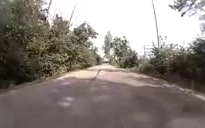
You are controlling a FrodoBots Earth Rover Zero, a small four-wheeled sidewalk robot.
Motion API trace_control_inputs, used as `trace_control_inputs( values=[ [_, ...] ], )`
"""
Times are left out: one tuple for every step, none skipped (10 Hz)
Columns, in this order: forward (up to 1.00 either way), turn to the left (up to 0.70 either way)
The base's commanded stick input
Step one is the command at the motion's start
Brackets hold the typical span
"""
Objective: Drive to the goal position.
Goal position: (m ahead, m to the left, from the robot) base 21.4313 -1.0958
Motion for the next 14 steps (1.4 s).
trace_control_inputs(
  values=[
    [0.7,0.0],
    [0.7,0.0],
    [0.7,0.0],
    [0.7,0.0],
    [0.7,0.0],
    [0.7,0.0],
    [0.7,0.0],
    [0.7,0.0],
    [0.7,0.0],
    [0.7,0.0],
    [0.7,0.0],
    [0.7,0.0],
    [0.7,0.0],
    [0.7,0.0]
  ],
)
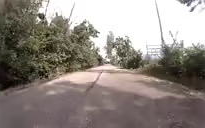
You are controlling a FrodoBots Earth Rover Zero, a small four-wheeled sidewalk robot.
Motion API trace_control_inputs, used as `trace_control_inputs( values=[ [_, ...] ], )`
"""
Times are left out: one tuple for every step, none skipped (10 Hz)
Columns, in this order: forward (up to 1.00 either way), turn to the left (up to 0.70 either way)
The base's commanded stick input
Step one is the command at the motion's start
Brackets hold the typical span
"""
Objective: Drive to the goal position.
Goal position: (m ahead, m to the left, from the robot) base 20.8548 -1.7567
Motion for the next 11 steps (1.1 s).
trace_control_inputs(
  values=[
    [0.7,0.0],
    [0.7,0.0],
    [0.7,0.0],
    [0.7,0.0],
    [0.7,0.0],
    [0.7,0.0],
    [0.7,0.0],
    [0.7,0.0],
    [0.7,0.0],
    [0.7,0.0],
    [0.7,0.0]
  ],
)
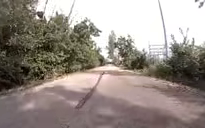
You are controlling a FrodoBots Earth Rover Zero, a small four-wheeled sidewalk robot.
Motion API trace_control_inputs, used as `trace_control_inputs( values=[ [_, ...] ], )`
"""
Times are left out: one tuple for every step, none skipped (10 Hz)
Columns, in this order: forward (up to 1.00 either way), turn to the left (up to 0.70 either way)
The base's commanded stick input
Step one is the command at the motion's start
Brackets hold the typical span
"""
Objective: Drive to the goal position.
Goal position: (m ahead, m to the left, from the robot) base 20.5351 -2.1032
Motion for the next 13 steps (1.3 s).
trace_control_inputs(
  values=[
    [0.7,0.0],
    [0.7,0.0],
    [0.7,0.0],
    [0.7,0.0],
    [0.7,0.0],
    [0.7,0.0],
    [0.7,-0.1],
    [0.7,-0.35],
    [0.7,-0.35],
    [0.7,-0.35],
    [0.7,-0.27],
    [0.7,-0.1],
    [0.7,0.0]
  ],
)
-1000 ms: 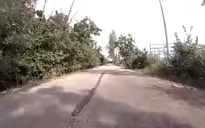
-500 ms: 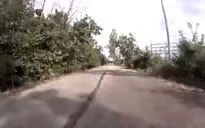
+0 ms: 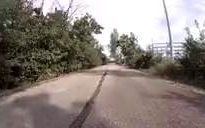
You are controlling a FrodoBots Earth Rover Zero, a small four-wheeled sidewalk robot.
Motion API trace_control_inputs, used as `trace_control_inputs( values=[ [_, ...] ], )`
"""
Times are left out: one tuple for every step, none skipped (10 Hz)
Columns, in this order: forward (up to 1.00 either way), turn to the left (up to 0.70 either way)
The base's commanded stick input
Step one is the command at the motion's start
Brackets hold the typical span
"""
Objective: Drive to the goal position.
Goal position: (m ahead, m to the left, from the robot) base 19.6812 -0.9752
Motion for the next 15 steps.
trace_control_inputs(
  values=[
    [0.7,0.0],
    [0.7,0.0],
    [0.7,0.0],
    [0.7,0.0],
    [0.7,0.0],
    [0.7,0.0],
    [0.7,0.0],
    [0.7,0.0],
    [0.7,0.0],
    [0.7,0.0],
    [0.7,0.0],
    [0.7,0.0],
    [0.7,0.0],
    [0.7,0.0],
    [0.7,0.0]
  ],
)
